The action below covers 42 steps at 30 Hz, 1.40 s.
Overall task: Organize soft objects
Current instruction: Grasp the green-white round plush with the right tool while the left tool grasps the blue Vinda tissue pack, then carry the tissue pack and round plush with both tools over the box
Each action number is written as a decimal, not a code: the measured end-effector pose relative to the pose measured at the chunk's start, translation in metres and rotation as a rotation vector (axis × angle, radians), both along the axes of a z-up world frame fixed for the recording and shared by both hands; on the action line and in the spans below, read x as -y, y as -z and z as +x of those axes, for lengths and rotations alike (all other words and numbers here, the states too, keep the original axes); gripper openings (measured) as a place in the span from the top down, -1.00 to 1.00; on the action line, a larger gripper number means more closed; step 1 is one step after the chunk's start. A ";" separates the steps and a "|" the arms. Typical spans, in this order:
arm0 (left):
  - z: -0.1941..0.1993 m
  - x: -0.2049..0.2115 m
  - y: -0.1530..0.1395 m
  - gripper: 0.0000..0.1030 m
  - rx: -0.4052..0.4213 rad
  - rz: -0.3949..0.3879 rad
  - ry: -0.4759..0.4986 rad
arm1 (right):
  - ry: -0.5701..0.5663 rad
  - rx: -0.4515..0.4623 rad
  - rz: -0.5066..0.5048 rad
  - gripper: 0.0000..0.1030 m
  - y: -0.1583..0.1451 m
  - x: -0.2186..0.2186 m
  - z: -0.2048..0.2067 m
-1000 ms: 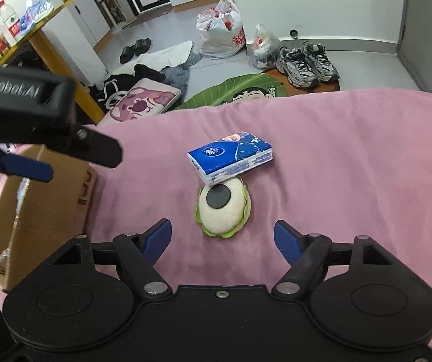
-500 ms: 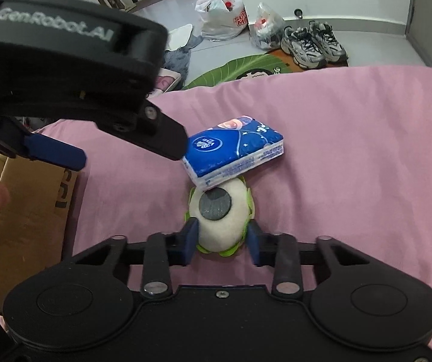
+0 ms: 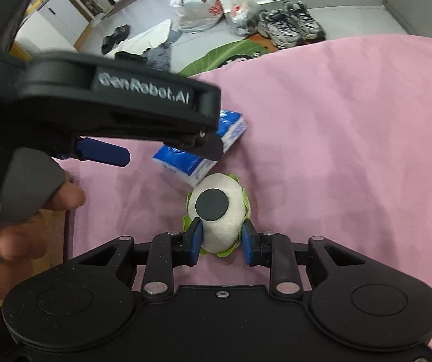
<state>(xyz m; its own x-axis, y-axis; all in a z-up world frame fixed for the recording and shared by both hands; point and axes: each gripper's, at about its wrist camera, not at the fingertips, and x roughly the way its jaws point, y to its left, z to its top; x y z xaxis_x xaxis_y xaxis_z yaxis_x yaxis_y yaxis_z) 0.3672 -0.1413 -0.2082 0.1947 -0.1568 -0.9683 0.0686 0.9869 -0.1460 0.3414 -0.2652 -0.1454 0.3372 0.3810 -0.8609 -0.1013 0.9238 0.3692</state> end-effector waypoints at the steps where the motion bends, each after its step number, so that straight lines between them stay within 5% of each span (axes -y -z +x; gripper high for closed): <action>1: 0.000 0.001 0.002 -0.94 0.001 -0.001 -0.002 | 0.008 -0.003 -0.006 0.48 -0.002 0.002 -0.002; 10: -0.007 0.020 0.016 -0.77 0.011 0.047 0.039 | 0.082 -0.030 -0.055 0.48 -0.009 0.020 -0.013; 14: -0.013 0.029 0.019 -0.10 0.035 0.120 0.072 | 0.100 -0.028 -0.065 0.48 -0.014 0.023 -0.019; 42: -0.092 -0.032 -0.079 0.02 0.201 -0.013 -0.027 | 0.118 0.135 -0.053 0.48 -0.082 0.012 -0.065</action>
<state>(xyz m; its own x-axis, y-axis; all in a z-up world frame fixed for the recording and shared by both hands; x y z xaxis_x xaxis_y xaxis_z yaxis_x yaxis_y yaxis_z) 0.2753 -0.1096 -0.1293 0.3884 -0.1612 -0.9073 0.0708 0.9869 -0.1450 0.2760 -0.2771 -0.0636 0.4906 0.2871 -0.8227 -0.0363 0.9501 0.3100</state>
